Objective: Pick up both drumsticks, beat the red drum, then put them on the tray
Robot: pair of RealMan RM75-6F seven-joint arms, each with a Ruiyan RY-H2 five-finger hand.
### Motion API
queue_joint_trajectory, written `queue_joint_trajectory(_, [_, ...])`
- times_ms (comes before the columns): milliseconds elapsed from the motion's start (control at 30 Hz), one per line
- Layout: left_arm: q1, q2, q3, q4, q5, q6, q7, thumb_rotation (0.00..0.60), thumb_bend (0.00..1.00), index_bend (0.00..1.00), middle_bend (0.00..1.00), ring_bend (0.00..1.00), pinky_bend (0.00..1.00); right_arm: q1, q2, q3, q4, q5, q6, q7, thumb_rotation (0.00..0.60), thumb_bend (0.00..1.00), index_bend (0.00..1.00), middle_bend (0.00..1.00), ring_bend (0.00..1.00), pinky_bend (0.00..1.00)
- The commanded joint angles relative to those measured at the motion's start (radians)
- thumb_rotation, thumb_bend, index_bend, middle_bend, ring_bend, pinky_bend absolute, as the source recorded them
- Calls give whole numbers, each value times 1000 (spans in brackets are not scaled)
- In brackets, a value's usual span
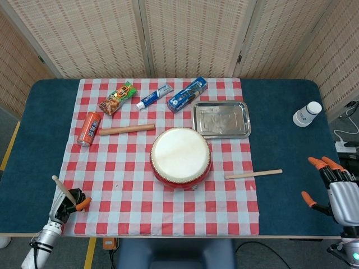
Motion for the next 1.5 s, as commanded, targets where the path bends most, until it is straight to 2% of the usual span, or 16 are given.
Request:
queue_joint_trajectory(33, [2, -12, 12, 17, 9, 8, -2, 566, 208, 848, 898, 767, 783, 0, 0, 0, -1, -1, 0, 2, 600, 189, 148, 180, 14, 162])
queue_joint_trajectory(200, [2, -38, 25, 48, 10, 12, 3, 595, 210, 883, 928, 796, 795, -1, 1, -1, -2, 0, 0, 5, 600, 189, 148, 180, 14, 162])
queue_joint_trajectory(333, [3, -62, 26, 82, 3, 15, 25, 600, 244, 930, 972, 841, 878, -2, 3, -1, -3, -1, 4, 8, 600, 190, 147, 181, 13, 162])
queue_joint_trajectory(700, [6, -96, 31, 138, -9, 20, 64, 600, 440, 986, 1000, 881, 997, -2, 4, -1, -6, -3, 4, 8, 600, 189, 147, 181, 14, 162])
queue_joint_trajectory(933, [4, -102, 32, 154, -11, 25, 90, 600, 731, 1000, 1000, 942, 1000, -3, 4, -1, -10, -7, 9, 5, 600, 189, 146, 180, 14, 162])
queue_joint_trajectory(1033, [2, -101, 35, 156, -6, 30, 131, 600, 811, 1000, 1000, 965, 1000, -5, 4, -2, -9, -9, 12, 10, 600, 189, 146, 180, 13, 162])
queue_joint_trajectory(1300, [-12, -52, 44, 99, 16, 46, 208, 600, 848, 1000, 1000, 1000, 1000, -10, 4, -4, -2, -12, 20, 24, 600, 189, 145, 181, 13, 163])
queue_joint_trajectory(1400, [-26, -5, 43, 50, 28, 55, 295, 600, 850, 1000, 1000, 1000, 1000, -8, 6, -7, -5, -6, 7, 40, 600, 189, 147, 181, 15, 163])
queue_joint_trajectory(1500, [-46, 53, 45, -1, 43, 51, 435, 600, 857, 1000, 1000, 1000, 1000, -1, 19, -8, -23, 15, -22, 55, 600, 189, 159, 181, 38, 174])
